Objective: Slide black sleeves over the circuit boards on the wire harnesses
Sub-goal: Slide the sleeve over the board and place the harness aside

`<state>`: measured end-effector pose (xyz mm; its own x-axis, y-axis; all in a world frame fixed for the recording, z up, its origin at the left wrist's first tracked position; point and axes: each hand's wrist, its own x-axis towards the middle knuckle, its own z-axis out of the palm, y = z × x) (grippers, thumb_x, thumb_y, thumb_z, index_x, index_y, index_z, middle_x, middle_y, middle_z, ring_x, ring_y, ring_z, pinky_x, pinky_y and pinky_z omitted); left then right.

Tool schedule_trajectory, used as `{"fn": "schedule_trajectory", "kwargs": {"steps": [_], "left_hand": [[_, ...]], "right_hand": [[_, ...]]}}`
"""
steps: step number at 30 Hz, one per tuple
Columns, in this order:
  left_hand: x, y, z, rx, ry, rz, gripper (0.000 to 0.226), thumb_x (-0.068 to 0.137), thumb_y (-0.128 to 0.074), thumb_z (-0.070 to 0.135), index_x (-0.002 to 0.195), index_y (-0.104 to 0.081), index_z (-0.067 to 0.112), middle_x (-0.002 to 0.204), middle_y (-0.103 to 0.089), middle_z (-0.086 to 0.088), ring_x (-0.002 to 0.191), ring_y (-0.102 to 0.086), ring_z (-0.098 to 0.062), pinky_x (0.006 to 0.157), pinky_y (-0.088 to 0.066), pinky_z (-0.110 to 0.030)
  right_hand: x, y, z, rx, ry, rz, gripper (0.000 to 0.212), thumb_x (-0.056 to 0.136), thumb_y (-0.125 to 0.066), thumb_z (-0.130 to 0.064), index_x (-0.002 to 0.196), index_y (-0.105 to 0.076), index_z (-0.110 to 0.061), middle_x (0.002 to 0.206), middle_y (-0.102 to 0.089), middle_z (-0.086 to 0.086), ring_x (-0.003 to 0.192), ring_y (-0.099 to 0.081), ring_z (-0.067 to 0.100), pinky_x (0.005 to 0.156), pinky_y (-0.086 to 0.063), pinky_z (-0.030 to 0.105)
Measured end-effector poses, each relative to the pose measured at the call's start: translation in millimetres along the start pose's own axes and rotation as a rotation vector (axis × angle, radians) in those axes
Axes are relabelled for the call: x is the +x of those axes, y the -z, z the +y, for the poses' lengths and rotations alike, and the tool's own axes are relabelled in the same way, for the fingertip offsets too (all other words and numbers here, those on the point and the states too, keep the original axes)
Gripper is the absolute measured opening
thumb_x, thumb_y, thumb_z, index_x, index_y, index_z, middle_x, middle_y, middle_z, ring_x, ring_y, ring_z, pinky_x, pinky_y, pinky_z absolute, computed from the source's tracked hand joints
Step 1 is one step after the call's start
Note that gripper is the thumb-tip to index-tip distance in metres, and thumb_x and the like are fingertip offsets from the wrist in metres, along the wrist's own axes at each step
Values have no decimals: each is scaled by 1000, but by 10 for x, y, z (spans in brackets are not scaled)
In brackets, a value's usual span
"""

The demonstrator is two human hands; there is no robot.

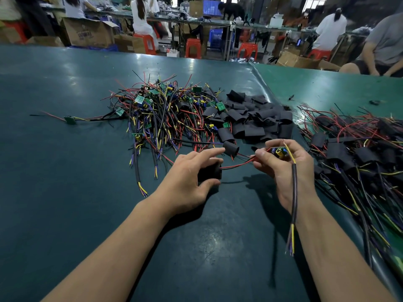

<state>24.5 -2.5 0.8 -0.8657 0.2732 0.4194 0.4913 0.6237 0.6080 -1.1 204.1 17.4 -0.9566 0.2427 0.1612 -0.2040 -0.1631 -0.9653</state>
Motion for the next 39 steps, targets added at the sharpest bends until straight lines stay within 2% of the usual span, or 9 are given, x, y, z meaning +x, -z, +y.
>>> {"fn": "schedule_trajectory", "kwargs": {"steps": [5,10,14,18,21,25,28,33,39], "left_hand": [[3,-20,27,50,-29,10,64,85,-75,22,143,-45,24,125,-66,9,111,-54,-15,102,-29,-26],[17,-43,53,174,-95,21,64,86,-73,23,143,-46,22,122,-68,7,108,-56,-17,96,-33,-28],[34,-41,59,195,-105,45,63,85,-74,22,142,-48,18,122,-67,4,106,-57,-19,94,-38,-32],[44,-40,59,186,-105,49,64,85,-74,20,143,-47,18,124,-67,4,108,-58,-20,95,-40,-35],[42,-31,46,158,-95,63,64,85,-74,18,143,-47,18,123,-67,5,107,-57,-17,95,-41,-36],[32,-24,48,44,-63,89,63,86,-74,15,143,-47,19,125,-66,3,116,-59,-19,99,-46,-39],[25,-28,51,3,-58,77,64,86,-74,13,144,-46,20,126,-66,2,119,-59,-17,100,-46,-39],[33,5,14,-27,-51,91,64,86,-73,11,144,-46,20,128,-66,2,122,-59,-15,103,-46,-37],[22,-17,16,-50,-78,79,64,86,-73,11,143,-46,20,126,-66,4,122,-58,-11,103,-45,-34]], "right_hand": [[-113,-156,21,62,-95,-61,28,82,-67,12,97,-59,-10,77,-64,9,61,-71,22,52,-55,25],[-191,-308,66,50,-261,-163,17,89,-64,-1,77,-57,-11,71,-63,6,63,-68,23,50,-53,27],[-131,-284,38,29,-365,-249,17,87,-53,-26,81,-63,-13,73,-52,2,63,-54,14,48,-43,29],[-128,-251,31,95,-476,-259,17,87,-56,-25,95,-59,-10,73,-45,3,56,-46,12,46,-37,25],[-138,-255,29,97,-399,-283,13,95,-61,-21,101,-57,-10,75,-62,3,55,-57,13,46,-47,22],[-162,-298,50,36,-266,-164,17,83,-73,-16,88,-58,-9,63,-67,1,43,-56,10,38,-44,20],[-179,-315,72,65,-275,-162,21,74,-77,-16,83,-60,-7,64,-68,3,46,-62,15,42,-49,21],[-168,-272,50,239,-346,-265,21,65,-74,-2,84,-66,-3,74,-72,8,69,-73,28,60,-58,24],[-153,-245,29,121,-317,-235,30,61,-78,-8,88,-64,-5,74,-73,9,64,-73,25,53,-55,21]]}}
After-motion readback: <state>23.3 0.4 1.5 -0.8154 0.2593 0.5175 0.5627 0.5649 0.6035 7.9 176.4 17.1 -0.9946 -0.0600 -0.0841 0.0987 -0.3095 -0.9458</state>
